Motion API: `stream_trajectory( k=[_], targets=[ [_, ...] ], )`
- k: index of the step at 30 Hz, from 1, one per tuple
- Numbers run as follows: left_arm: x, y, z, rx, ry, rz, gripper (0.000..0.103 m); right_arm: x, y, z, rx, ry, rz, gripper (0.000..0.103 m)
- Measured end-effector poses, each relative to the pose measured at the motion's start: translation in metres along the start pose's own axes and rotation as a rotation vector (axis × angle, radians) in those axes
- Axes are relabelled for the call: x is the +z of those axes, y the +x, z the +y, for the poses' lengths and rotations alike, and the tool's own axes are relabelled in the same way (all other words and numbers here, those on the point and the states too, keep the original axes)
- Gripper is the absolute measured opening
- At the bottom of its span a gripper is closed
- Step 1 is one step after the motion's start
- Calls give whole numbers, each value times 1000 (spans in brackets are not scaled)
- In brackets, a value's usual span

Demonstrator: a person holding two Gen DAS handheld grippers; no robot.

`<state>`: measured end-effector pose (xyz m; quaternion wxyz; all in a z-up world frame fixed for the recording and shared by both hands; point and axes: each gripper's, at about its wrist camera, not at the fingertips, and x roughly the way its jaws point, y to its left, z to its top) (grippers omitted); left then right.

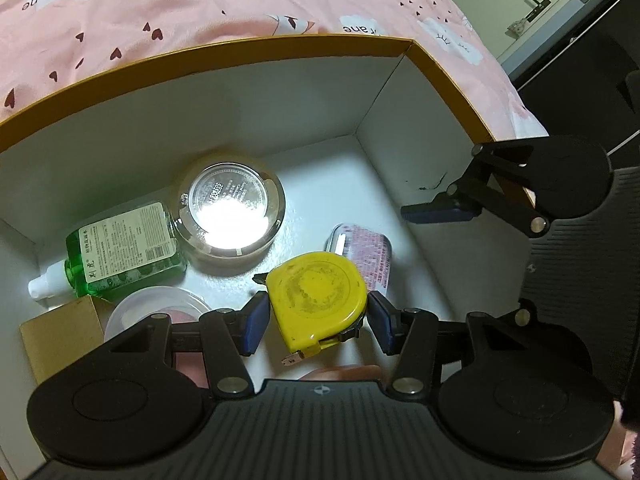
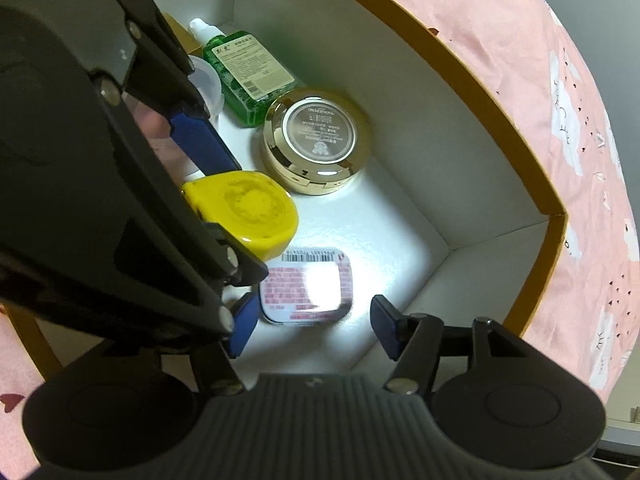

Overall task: Organize rigid objects
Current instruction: 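Release the IMINT tin with the right tool while the left tool drops the tape measure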

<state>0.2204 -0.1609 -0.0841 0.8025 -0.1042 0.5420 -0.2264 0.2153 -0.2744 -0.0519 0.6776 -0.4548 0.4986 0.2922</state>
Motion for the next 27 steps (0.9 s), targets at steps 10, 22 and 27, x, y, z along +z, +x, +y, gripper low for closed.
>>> stream_trajectory(
  k=[10, 22, 27],
  targets=[
    [1, 1, -1, -5, -5, 26, 70, 2, -1, 3, -34, -12, 5, 66],
    [-11, -39, -4, -23, 8, -100, 77, 1, -23, -4, -98, 52, 9, 75],
    [-22, -76, -10, 0, 53, -200, 77, -1, -44, 1, -135, 125, -30, 75]
  ],
)
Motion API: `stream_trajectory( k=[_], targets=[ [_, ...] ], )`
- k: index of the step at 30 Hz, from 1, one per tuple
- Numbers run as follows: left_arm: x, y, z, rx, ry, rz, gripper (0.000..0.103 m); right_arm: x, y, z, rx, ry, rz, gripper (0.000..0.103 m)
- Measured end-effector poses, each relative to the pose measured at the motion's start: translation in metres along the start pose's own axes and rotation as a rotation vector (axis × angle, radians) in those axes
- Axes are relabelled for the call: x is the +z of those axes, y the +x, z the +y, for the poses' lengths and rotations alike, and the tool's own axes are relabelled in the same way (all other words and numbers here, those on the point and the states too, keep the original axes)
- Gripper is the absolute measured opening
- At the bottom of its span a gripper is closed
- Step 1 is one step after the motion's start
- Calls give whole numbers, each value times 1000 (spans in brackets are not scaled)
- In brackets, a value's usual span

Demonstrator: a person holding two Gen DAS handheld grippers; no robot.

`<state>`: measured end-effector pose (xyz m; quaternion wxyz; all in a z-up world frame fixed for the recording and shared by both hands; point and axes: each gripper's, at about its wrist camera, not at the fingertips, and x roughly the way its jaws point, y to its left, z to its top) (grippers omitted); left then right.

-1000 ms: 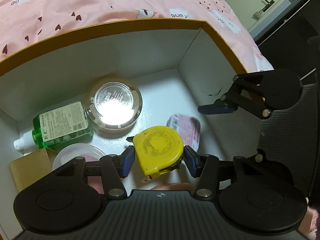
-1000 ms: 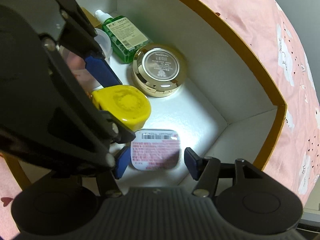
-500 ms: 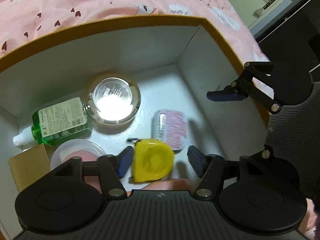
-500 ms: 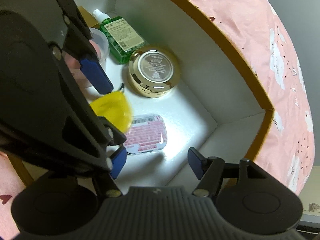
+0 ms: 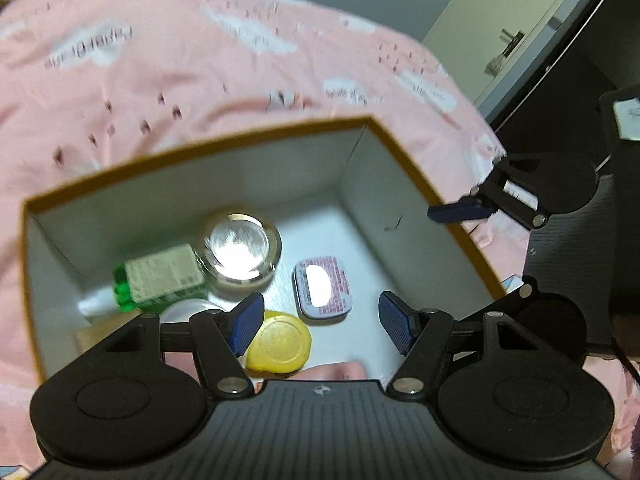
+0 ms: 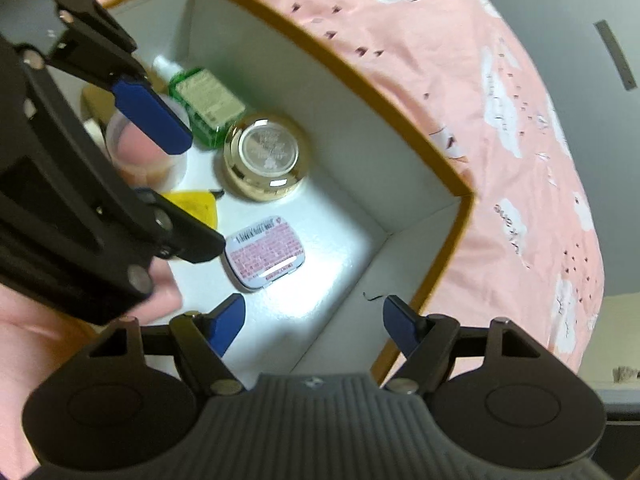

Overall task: Organize rigid objects
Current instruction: 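Release the IMINT tin with the right tool while the left tool drops the tape measure, then move both tools out of the box toward the yellow bottle and cream jar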

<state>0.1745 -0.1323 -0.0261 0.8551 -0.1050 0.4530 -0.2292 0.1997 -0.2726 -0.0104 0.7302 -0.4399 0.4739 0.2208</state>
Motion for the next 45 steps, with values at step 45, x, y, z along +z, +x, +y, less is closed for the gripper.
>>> stream_trajectory(
  k=[45],
  targets=[
    [-154, -155, 108, 349, -118, 35, 73, 46, -81, 208, 492, 257, -310, 65]
  ],
)
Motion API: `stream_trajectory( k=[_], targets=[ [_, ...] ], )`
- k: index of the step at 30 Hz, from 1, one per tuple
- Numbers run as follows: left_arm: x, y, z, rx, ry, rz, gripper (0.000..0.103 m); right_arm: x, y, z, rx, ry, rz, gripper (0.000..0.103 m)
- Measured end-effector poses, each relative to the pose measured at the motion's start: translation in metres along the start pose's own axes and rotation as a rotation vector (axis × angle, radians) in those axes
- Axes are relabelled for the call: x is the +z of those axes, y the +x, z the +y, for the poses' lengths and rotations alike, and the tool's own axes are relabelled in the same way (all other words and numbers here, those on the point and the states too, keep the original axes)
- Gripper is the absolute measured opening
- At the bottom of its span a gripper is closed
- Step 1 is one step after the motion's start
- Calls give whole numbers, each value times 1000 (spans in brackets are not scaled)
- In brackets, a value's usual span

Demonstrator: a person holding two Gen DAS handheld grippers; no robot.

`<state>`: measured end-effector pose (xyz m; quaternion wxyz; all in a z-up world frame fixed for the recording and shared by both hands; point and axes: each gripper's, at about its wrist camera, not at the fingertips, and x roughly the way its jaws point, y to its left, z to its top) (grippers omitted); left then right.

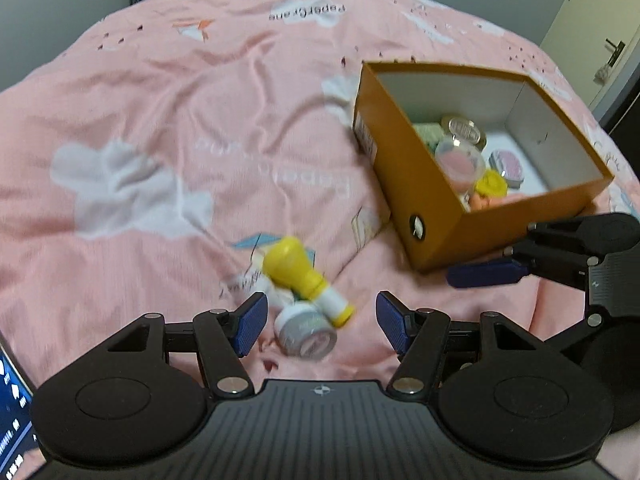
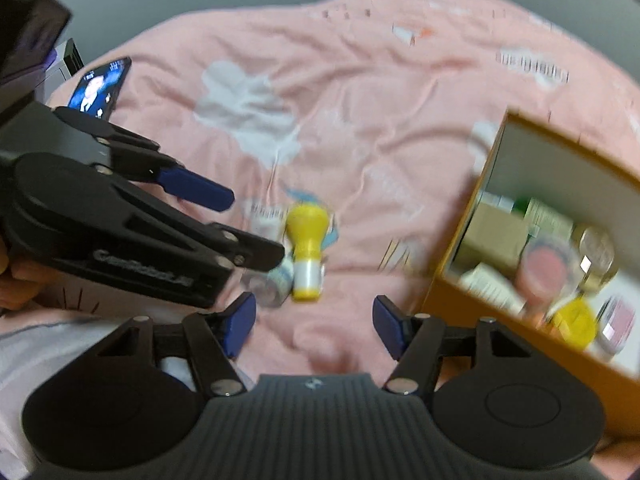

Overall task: Organize rigid objects
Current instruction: 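Move both tools out of the box toward the yellow bottle and cream jar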

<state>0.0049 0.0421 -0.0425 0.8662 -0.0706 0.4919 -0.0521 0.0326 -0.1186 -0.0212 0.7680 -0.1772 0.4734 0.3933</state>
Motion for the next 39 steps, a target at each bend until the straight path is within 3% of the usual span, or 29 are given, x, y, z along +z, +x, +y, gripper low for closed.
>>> stream_trajectory(
  k=[5, 12, 17, 22, 24, 28, 34, 39],
  targets=[
    [-11, 5, 0, 17, 17, 52, 73, -16, 9, 5, 41, 58, 86, 65],
    [-22, 16, 3, 22, 30, 128, 69, -20, 10, 13, 30, 33, 99, 65],
    [-22, 17, 3, 25, 34, 132, 69, -20, 11, 9, 45, 62, 99, 65],
    [-16, 14, 10, 6, 3, 86, 66, -13, 7, 8, 39, 35, 56, 63],
    [-12, 12, 12, 10, -6, 55, 66, -9, 7, 7, 44, 17, 37, 52],
    [-3, 11, 16, 3, -22, 25, 64, 5, 10, 9, 53, -43, 22, 44],
    [4, 21, 25, 3, -71, 50, 58, 23, 17, 7, -26, -137, 7, 39],
    [3, 32, 29, 11, -50, 134, 51, 30, 38, 11, 1, -202, 49, 19]
  ],
)
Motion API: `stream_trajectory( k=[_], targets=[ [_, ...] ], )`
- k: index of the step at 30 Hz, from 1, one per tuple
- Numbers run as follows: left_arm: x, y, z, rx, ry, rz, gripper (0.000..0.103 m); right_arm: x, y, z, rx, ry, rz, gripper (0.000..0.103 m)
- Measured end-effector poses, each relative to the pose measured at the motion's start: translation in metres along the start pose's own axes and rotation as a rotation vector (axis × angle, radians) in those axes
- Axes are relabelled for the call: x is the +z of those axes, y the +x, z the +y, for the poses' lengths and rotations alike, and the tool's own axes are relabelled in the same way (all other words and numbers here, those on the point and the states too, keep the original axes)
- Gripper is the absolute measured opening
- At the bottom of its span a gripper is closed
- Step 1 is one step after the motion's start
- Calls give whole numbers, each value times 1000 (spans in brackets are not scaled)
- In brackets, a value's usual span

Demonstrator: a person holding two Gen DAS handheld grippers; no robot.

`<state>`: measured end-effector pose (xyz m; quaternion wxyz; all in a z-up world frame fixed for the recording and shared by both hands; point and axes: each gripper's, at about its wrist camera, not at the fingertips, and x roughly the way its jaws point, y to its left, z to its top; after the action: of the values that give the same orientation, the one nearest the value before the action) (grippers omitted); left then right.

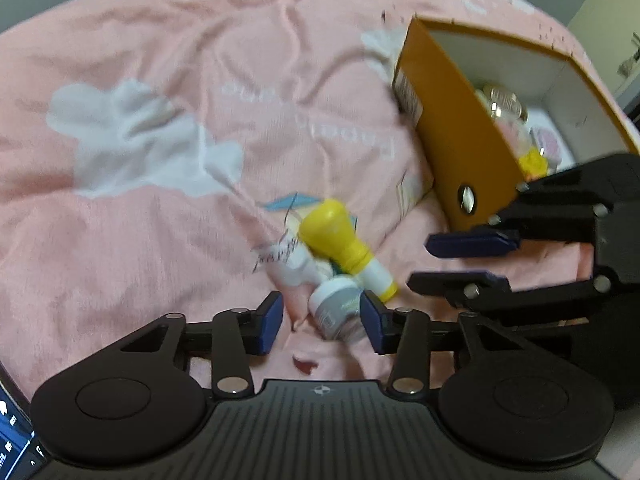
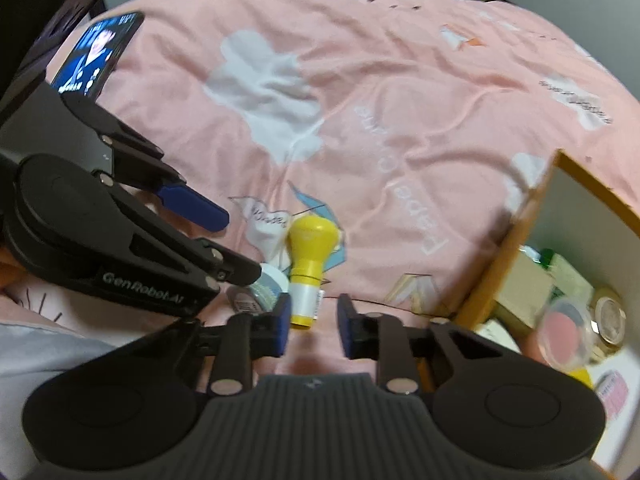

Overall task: Organize rigid objects
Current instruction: 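Move both tools out of the box toward the yellow bottle and cream jar, then grasp the white cream jar with the left tool while the right tool grasps the yellow-capped bottle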

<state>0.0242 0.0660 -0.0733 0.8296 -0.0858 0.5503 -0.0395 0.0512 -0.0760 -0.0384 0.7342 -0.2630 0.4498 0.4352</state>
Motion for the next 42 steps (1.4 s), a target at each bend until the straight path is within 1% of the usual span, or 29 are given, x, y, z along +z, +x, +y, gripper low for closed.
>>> stream_trajectory(
  k=[4, 6, 9, 13, 16, 18, 20, 23, 25, 26, 27, 28, 31, 34, 37, 40, 41, 42],
  targets=[
    [-2, -1, 4, -18, -6, 9, 51, 3, 17, -2, 27, 2, 22, 19],
    [-2, 0, 3, -5, 4, 20, 50, 5, 25, -3, 46, 11, 30, 20],
    [-2, 4, 2, 8, 24, 39, 50, 6, 36, -4, 45, 11, 45, 20],
    [-2, 6, 4, 15, 19, 49, 47, 7, 48, -8, 73, 14, 51, 20],
    [-3, 5, 6, 10, 19, 52, 46, 9, 57, -9, 91, 16, 56, 22],
    [-3, 5, 6, 13, 15, 53, 45, 9, 64, -9, 92, 15, 62, 25],
    [-4, 6, 5, 17, 16, 53, 44, 9, 69, -8, 85, 14, 71, 22],
    [-4, 6, 5, 4, 10, 46, 49, 9, 65, -6, 67, 16, 59, 21],
    [-4, 7, 4, -13, 17, 46, 58, 7, 55, -6, 34, 15, 37, 21],
    [-5, 7, 2, -29, 27, 46, 66, 7, 49, -7, 21, 19, 21, 20],
    [-5, 7, -1, -33, 38, 42, 70, 7, 42, -10, 20, 32, -1, 20],
    [-5, 8, -3, -32, 50, 46, 72, 7, 35, -11, 15, 36, -16, 20],
    [-4, 15, -9, -20, 62, 57, 72, 6, 17, -12, -23, 37, -58, 19],
    [-1, 23, -19, 19, 85, 71, 72, 5, 3, -12, -55, 42, -91, 19],
    [0, 36, -28, 45, 108, 94, 72, 0, -2, -13, -73, 51, -99, 19],
    [0, 51, -33, 62, 127, 122, 72, -4, 0, -19, -69, 93, -87, 19],
    [1, 56, -34, 75, 132, 128, 70, -5, 1, -20, -73, 100, -88, 19],
    [1, 60, -34, 86, 135, 128, 65, -5, 1, -19, -74, 100, -91, 19]
  ],
)
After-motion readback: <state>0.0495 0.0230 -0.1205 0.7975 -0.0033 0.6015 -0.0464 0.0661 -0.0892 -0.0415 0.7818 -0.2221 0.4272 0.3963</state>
